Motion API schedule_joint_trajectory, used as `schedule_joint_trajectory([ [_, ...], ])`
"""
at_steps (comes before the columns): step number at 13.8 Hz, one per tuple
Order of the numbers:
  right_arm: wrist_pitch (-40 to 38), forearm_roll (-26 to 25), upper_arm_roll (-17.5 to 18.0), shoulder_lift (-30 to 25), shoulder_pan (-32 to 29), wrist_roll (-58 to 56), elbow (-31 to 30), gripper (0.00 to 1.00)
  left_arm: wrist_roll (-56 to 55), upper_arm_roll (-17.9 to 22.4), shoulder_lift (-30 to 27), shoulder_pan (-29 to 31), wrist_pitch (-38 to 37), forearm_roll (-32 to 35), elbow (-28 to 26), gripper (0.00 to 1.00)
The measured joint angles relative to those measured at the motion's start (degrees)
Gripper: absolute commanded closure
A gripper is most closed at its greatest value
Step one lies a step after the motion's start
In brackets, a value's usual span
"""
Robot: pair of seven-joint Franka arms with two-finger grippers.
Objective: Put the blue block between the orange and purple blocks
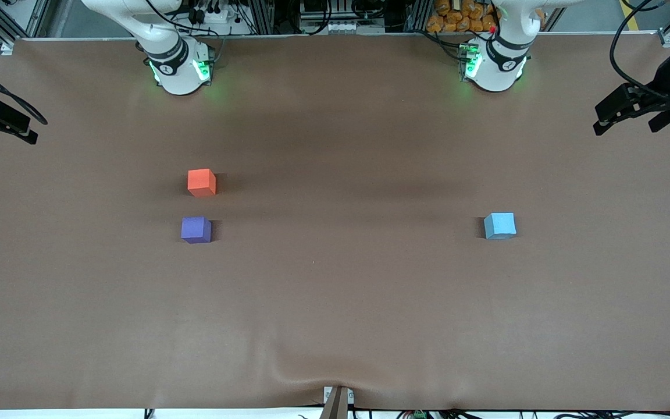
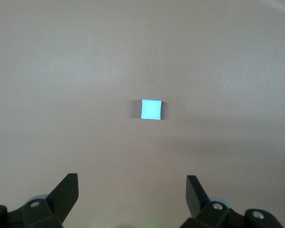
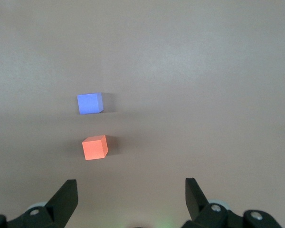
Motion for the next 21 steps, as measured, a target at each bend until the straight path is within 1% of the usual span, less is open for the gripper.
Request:
schedule_joint_trajectory([
  [21, -0.1, 0.0, 0.0, 0.0, 0.0, 0.0, -0.1, 0.00, 0.0, -0.2, 1.5, 0.0, 0.0, 0.0, 0.0, 0.00],
])
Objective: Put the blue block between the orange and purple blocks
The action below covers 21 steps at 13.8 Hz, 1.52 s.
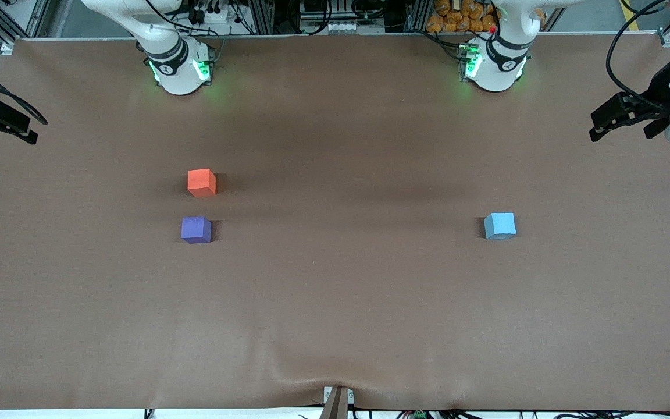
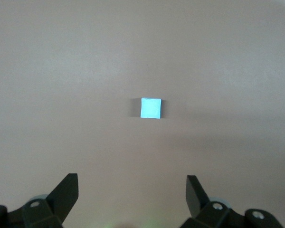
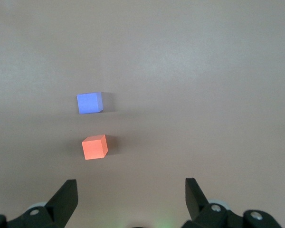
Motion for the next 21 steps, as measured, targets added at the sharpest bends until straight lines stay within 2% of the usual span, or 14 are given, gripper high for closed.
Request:
schedule_joint_trajectory([
  [9, -0.2, 0.0, -0.4, 0.2, -0.6, 0.0, -0.7, 0.00, 0.0, -0.1, 2.1, 0.0, 0.0, 0.0, -0.2, 0.00],
  [14, -0.3, 0.0, -0.4, 0.3, -0.6, 0.0, -0.8, 0.00, 0.0, 0.0, 5.4, 0.1, 0.8, 0.1, -0.7, 0.00],
  [17, -0.3, 0.0, -0.3, 0.4, -0.6, 0.0, -0.9, 0.00, 0.0, -0.2, 8.0, 0.1, 6.7, 0.0, -5.0, 0.00],
  [21, -0.3, 0.0, -0.2, 0.4, -0.6, 0.0, -0.9, 0.00, 0.1, -0.6, 11.9, -0.1, 20.5, 0.0, -14.8, 0.00],
])
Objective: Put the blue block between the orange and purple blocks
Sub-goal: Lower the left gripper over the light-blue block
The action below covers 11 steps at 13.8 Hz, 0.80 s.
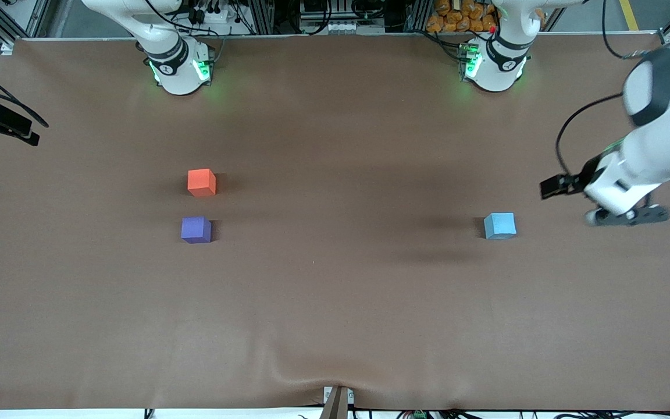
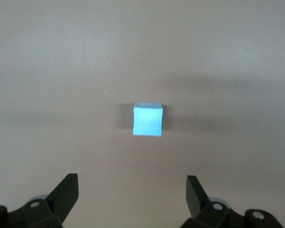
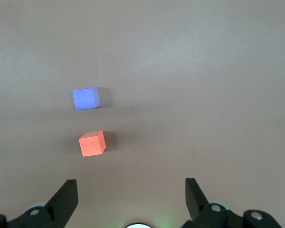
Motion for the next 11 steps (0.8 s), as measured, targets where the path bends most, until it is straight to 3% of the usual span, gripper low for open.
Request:
schedule_joint_trajectory([
  [5, -0.1, 0.0, -0.2, 0.0, -0.8, 0.0, -0.8, 0.00, 0.1, -0.5, 3.2, -0.5, 17.9, 0.0, -13.0, 0.00],
  [11, -0.1, 0.0, -0.1, 0.0, -1.1, 0.0, -1.1, 0.00, 0.2, -0.5, 9.6, -0.4, 25.5, 0.0, -15.5, 0.00],
])
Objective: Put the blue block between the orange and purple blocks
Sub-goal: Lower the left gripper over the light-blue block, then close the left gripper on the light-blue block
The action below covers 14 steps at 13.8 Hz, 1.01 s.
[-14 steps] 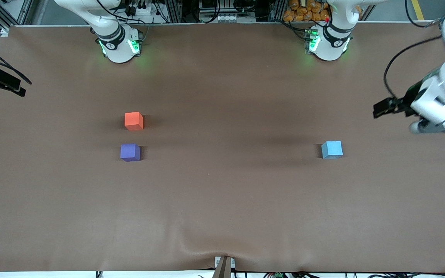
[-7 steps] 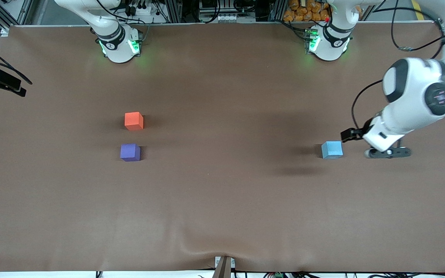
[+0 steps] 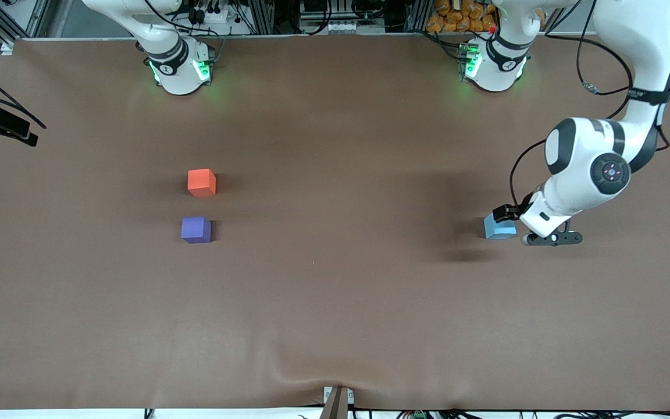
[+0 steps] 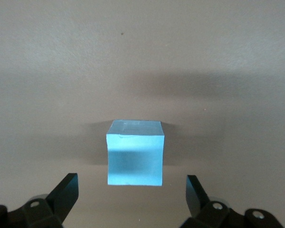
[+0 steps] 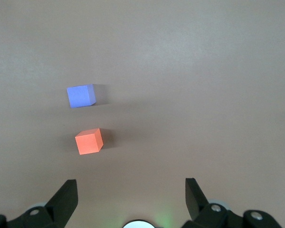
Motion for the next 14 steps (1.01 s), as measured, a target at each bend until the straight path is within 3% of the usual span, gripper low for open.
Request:
schedule_joint_trajectory([
  [8, 0.0, 0.0, 0.0, 0.0, 0.0, 0.0, 0.0, 0.00, 2.8, 0.2, 5.1, 1.3, 5.4, 0.0, -0.1, 0.00],
  [14, -0.3, 0.0, -0.3, 0.0, -0.2, 0.0, 0.0, 0.00, 3.2, -0.2, 5.4, 1.2, 5.6, 0.0, -0.1, 0.00],
])
